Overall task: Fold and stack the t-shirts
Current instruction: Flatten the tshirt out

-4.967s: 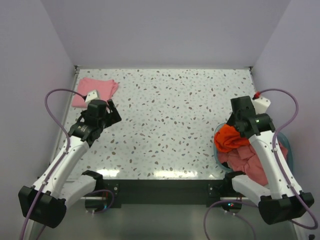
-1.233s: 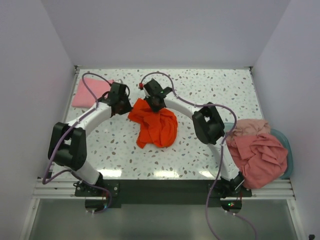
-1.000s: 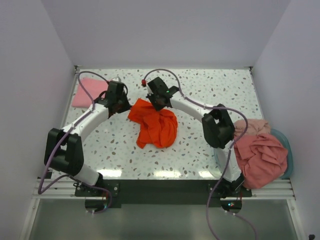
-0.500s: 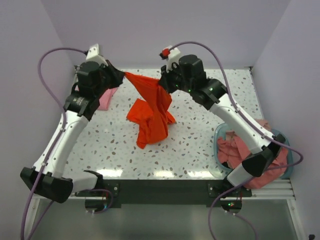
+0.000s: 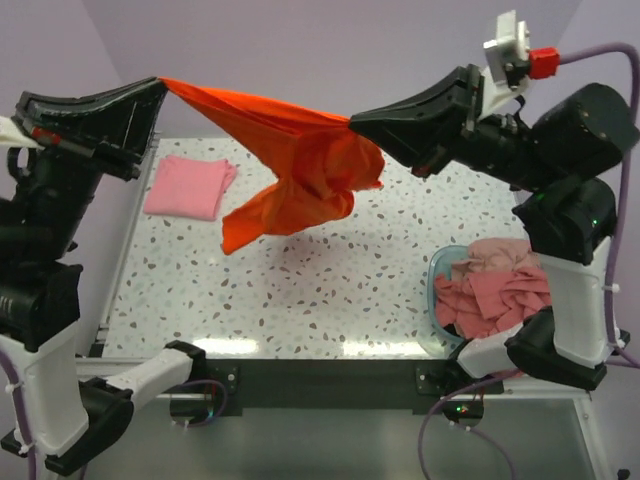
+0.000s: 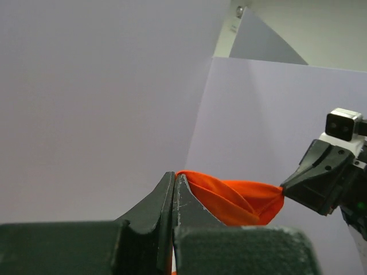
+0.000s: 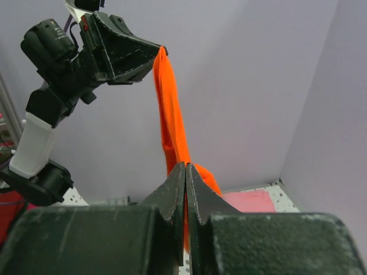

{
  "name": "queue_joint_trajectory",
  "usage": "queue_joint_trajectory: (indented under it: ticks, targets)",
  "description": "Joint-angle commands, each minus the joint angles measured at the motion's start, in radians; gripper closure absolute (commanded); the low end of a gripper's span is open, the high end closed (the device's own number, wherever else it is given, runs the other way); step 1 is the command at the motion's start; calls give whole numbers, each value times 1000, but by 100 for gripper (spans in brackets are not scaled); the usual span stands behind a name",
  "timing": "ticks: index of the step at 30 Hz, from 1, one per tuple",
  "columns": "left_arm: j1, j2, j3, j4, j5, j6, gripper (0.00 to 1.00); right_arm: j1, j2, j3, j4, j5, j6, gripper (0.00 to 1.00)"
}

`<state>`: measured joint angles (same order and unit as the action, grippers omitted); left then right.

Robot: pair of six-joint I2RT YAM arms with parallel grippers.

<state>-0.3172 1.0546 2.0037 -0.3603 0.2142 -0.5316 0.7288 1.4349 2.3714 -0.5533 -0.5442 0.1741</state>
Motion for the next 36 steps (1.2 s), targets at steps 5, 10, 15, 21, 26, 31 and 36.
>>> queue_joint_trajectory:
  ticks: [5, 10, 15, 21, 26, 31, 36]
  targets:
    - [17, 63, 4, 4, -149, 35, 100, -12, 16, -6, -59, 208, -8, 100]
    - [17, 308, 18, -49, -454, 65, 100, -64, 200, 37, -115, 680, -97, 100]
    - [36, 647, 99, -57, -533, 122, 100, -274, 471, -6, -62, 595, 16, 100]
    - [41, 1088, 303, -149, -454, 182, 36, -394, 637, -221, 93, 492, 67, 100]
    - [40, 1029, 88, -85, -480, 177, 0, -433, 730, -172, 33, 519, 56, 33]
    - [27, 731, -299, -43, -481, 81, 0, -381, 590, -381, 55, 489, 50, 1]
    - [7, 456, -764, -126, -466, -72, 0, -178, 405, -730, 62, 572, 31, 1]
